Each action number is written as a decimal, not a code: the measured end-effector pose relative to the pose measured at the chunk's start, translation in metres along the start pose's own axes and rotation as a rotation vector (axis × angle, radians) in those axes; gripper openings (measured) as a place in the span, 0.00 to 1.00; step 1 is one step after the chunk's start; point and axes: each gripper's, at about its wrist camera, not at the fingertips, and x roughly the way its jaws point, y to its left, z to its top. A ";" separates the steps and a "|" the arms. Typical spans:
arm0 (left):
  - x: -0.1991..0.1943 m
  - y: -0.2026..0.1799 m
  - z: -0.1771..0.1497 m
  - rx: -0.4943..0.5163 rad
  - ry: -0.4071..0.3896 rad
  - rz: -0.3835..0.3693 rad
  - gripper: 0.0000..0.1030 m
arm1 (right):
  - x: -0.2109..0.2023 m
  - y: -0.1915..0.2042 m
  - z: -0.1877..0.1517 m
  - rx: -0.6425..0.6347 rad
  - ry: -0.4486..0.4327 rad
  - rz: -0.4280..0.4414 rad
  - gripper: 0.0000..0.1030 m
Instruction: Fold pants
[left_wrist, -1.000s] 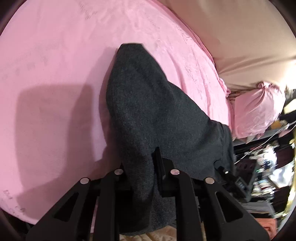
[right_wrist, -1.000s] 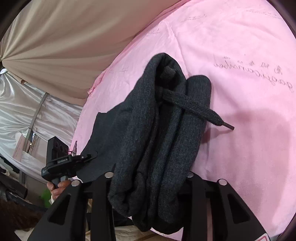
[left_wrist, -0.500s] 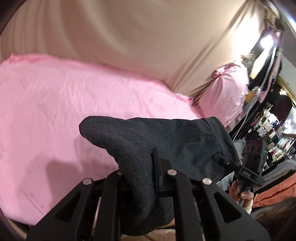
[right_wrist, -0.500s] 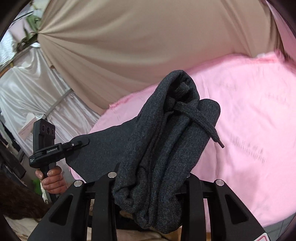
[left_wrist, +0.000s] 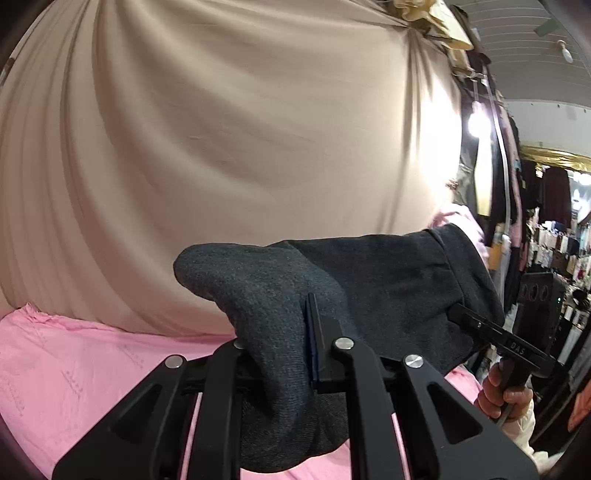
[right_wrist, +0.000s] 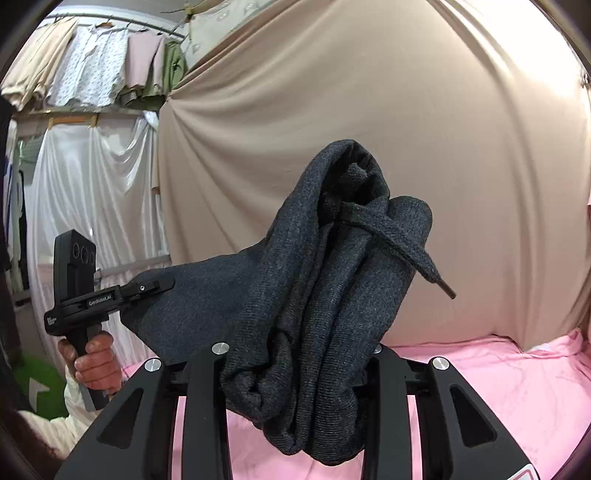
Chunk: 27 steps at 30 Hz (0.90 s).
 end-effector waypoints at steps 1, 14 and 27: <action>0.016 0.009 0.001 -0.002 0.007 0.011 0.11 | 0.021 -0.014 -0.001 0.029 0.009 0.000 0.30; 0.284 0.174 -0.208 -0.168 0.583 0.254 0.12 | 0.257 -0.209 -0.214 0.433 0.551 -0.243 0.38; 0.231 0.179 -0.156 -0.195 0.458 0.348 0.55 | 0.259 -0.168 -0.159 0.186 0.461 -0.226 0.09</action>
